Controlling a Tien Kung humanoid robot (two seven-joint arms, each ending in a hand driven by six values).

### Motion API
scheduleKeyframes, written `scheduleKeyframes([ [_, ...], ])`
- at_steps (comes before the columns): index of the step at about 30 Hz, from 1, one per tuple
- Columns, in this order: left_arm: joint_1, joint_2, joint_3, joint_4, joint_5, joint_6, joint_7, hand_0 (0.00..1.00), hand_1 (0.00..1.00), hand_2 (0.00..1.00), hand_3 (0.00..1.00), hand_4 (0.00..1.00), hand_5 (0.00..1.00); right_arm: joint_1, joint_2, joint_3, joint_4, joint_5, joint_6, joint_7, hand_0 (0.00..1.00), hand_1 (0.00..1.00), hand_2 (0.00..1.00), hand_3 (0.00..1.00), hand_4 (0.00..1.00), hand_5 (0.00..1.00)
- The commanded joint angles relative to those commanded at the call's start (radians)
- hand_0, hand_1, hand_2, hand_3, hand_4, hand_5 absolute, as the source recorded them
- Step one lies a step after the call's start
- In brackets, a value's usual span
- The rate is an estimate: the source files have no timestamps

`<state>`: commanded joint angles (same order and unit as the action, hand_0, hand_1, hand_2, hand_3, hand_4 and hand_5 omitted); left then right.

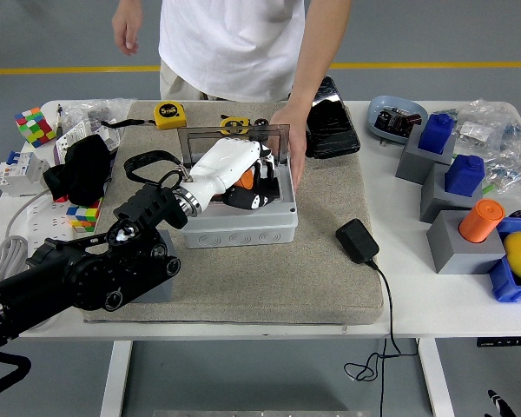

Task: Fetch the battery,place it into the box,close the lid of the box

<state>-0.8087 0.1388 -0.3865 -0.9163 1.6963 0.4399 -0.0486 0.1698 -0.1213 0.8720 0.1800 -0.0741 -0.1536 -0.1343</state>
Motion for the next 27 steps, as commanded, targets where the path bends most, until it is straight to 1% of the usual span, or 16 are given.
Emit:
scheduleKeyframes([
  [5, 0.004, 0.002, -0.004, -0.003, 0.023, 0.007, -0.013, 0.224, 0.261, 0.413, 0.529, 0.974, 0.002, -0.001, 0.000, 0.002, 0.000, -0.001, 0.001, 0.000, 0.639, 0.646, 0.643, 0.565, 0.968, 0.538],
  [6, 0.005, 0.002, -0.005, -0.004, 0.025, 0.008, -0.017, 0.351, 0.487, 0.522, 0.552, 0.998, 0.002, -0.001, 0.001, 0.002, 0.000, -0.002, 0.001, 0.000, 0.640, 0.646, 0.643, 0.565, 0.967, 0.537],
  [11, 0.013, 0.006, -0.014, -0.006, 0.036, 0.015, -0.045, 0.351, 0.487, 0.522, 0.552, 0.998, 0.002, -0.003, 0.002, 0.003, 0.000, -0.002, 0.002, 0.001, 0.640, 0.646, 0.643, 0.565, 0.967, 0.537],
  [12, 0.014, 0.007, -0.016, -0.008, 0.039, 0.014, -0.046, 0.397, 0.506, 0.534, 0.567, 0.998, 0.132, -0.003, 0.002, 0.004, 0.000, -0.003, 0.002, 0.001, 0.636, 0.646, 0.643, 0.565, 0.967, 0.536],
  [17, 0.018, 0.010, -0.021, -0.016, 0.034, 0.013, -0.056, 0.397, 0.506, 0.534, 0.567, 0.998, 0.132, -0.005, 0.002, 0.005, 0.000, -0.003, 0.004, 0.000, 0.636, 0.646, 0.643, 0.565, 0.967, 0.536],
  [18, 0.019, 0.011, -0.022, -0.017, 0.034, 0.011, -0.057, 0.365, 0.498, 0.525, 0.571, 0.998, 0.206, -0.005, 0.002, 0.006, 0.000, -0.004, 0.003, 0.000, 0.640, 0.646, 0.644, 0.565, 0.967, 0.536],
  [21, 0.029, 0.016, -0.035, -0.036, 0.034, 0.004, -0.052, 0.365, 0.498, 0.525, 0.571, 0.998, 0.206, -0.007, 0.001, 0.005, 0.000, -0.004, 0.002, 0.001, 0.640, 0.646, 0.644, 0.565, 0.967, 0.536],
  [23, 0.041, 0.023, -0.055, -0.062, 0.028, 0.002, -0.055, 0.365, 0.498, 0.525, 0.571, 0.998, 0.206, -0.008, 0.000, 0.008, 0.000, -0.005, 0.002, 0.001, 0.640, 0.646, 0.644, 0.565, 0.967, 0.536],
  [24, 0.045, 0.026, -0.063, -0.072, 0.026, 0.001, -0.056, 0.323, 0.481, 0.513, 0.560, 0.998, 0.249, -0.009, 0.000, 0.009, 0.000, -0.005, 0.003, 0.001, 0.640, 0.646, 0.643, 0.565, 0.966, 0.536],
  [27, 0.067, 0.042, -0.103, -0.126, 0.020, -0.002, -0.056, 0.323, 0.481, 0.513, 0.560, 0.998, 0.249, -0.011, 0.001, 0.017, 0.000, -0.013, 0.003, 0.000, 0.640, 0.646, 0.643, 0.565, 0.966, 0.536],
])
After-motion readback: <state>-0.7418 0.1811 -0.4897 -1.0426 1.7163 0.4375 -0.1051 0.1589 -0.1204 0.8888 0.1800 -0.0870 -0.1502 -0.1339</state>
